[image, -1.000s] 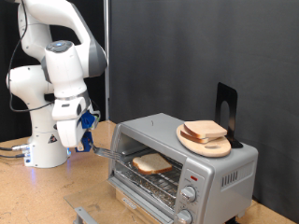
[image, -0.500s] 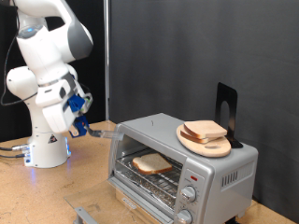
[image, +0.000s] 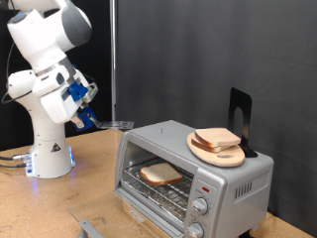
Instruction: Make a piece of toast with the oven
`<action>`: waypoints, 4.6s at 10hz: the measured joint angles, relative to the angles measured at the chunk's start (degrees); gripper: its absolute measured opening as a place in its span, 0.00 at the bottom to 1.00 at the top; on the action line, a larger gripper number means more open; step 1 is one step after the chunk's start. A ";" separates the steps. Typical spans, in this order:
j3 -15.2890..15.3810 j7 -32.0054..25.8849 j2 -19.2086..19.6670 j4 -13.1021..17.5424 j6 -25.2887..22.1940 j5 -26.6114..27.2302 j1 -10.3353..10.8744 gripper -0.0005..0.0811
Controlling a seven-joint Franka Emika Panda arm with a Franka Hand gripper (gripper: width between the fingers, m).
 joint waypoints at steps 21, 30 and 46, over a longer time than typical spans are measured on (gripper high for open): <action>20.33 8.85 15.03 4.00 19.89 18.13 16.52 0.55; 21.24 0.10 16.31 2.72 31.10 24.85 19.14 0.99; 3.62 -10.64 4.17 -0.69 7.14 26.14 13.82 0.99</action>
